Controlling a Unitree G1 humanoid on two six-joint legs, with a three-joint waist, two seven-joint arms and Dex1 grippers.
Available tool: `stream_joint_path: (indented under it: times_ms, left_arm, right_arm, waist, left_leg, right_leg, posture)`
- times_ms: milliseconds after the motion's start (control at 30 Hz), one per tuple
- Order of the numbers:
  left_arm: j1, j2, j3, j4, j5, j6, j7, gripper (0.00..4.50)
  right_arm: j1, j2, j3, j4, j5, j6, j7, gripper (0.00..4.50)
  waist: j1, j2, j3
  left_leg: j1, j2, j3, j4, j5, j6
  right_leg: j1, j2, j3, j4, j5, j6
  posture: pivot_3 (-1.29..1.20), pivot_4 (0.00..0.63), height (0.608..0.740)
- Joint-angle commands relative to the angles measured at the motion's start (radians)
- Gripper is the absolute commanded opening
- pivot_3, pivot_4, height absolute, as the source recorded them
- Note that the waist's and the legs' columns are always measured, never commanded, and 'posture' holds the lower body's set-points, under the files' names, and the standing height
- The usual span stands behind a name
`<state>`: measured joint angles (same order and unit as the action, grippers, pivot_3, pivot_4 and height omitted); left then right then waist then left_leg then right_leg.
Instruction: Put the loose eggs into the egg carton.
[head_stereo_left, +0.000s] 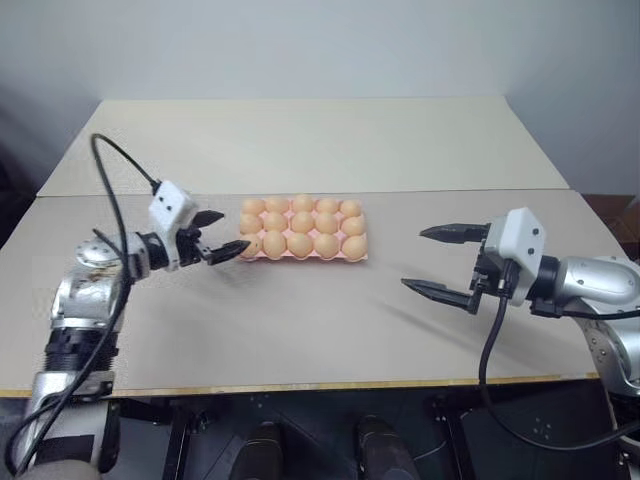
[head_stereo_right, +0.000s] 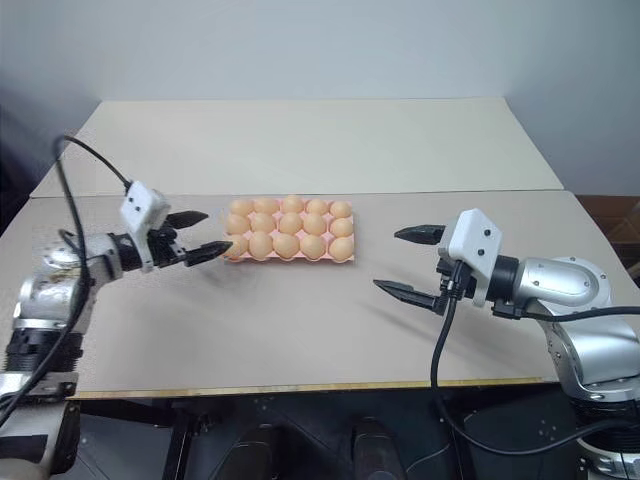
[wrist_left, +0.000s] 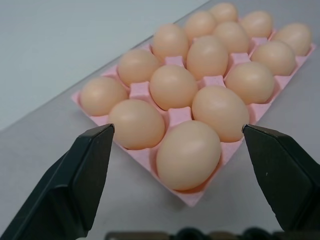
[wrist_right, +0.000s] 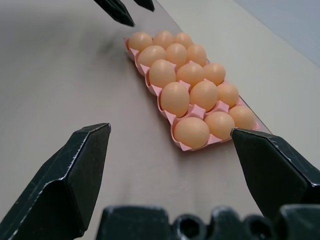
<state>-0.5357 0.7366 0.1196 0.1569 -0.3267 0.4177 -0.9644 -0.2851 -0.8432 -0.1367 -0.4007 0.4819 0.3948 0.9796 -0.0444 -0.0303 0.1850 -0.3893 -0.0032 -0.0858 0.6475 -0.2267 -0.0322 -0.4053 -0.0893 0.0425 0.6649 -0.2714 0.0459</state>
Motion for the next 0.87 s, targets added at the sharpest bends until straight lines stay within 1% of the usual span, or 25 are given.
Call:
stream_joint_path:
  times_ms: [33,133,233,333,433,600,867]
  left_arm:
    - [0.037,0.077,0.108,-0.103,-0.077,0.01,-0.053,4.47]
    - [0.11,0.166,0.183,-0.178,-0.143,0.039,-0.13,4.47]
    - [0.209,0.252,0.284,-0.289,-0.237,0.116,-0.202,4.47]
    - [0.314,0.298,0.385,-0.377,-0.304,0.179,-0.23,4.47]
    - [0.374,0.299,0.438,-0.416,-0.33,0.214,-0.206,4.47]
    - [0.434,0.281,0.473,-0.475,-0.356,0.244,-0.161,4.47]
    - [0.463,0.277,0.481,-0.518,-0.408,0.267,-0.125,4.47]
  right_arm:
    - [-0.02,-0.012,-0.03,0.004,0.004,-0.024,0.009,4.5]
    - [-0.027,-0.024,-0.036,0.027,0.004,-0.031,0.027,4.5]
    - [-0.033,-0.036,-0.043,0.046,0.005,-0.036,0.043,4.5]
    - [-0.031,-0.043,-0.055,0.055,0.016,-0.037,0.057,4.5]
    - [-0.024,-0.035,-0.066,0.067,0.026,-0.036,0.059,4.5]
    - [-0.02,-0.031,-0.075,0.081,0.026,-0.032,0.054,4.5]
    - [-0.049,-0.047,-0.071,0.114,0.025,-0.033,0.078,4.5]
  waist:
    - [0.0,0.0,0.0]
    - [0.001,0.0,0.0]
    - [0.0,0.0,0.0]
    - [0.001,0.001,0.0]
    - [0.005,0.001,0.0]
    - [0.004,0.001,0.0]
    - [0.003,0.001,0.0]
  left_leg:
    - [0.0,0.0,0.0,0.0,0.0,0.0]
    - [0.0,0.0,0.0,0.0,0.0,0.0]
    - [0.0,0.0,0.0,-0.001,0.0,0.0]
    - [0.0,0.0,0.0,-0.001,0.0,0.0]
    - [0.002,0.0,0.001,-0.001,0.0,0.0]
    - [0.001,0.0,0.001,-0.001,0.0,0.0]
    - [0.002,0.001,0.001,-0.001,0.0,0.0]
  right_leg:
    - [0.0,0.0,0.0,0.0,0.0,0.0]
    - [0.0,0.0,0.0,0.0,0.0,0.0]
    - [0.0,0.0,0.0,-0.001,0.0,0.0]
    - [0.0,0.0,0.0,-0.001,0.0,0.0]
    - [0.002,0.0,0.0,-0.001,0.0,0.0]
    - [0.001,0.0,0.0,-0.001,0.0,0.0]
    - [0.001,0.0,0.001,-0.001,0.0,0.0]
  posture:
    - [0.0,0.15,0.74]
    - [0.0,0.15,0.74]
    - [0.0,0.15,0.74]
    - [0.0,0.15,0.74]
    - [0.0,0.15,0.74]
    - [0.0,0.15,0.74]
    - [0.0,0.15,0.74]
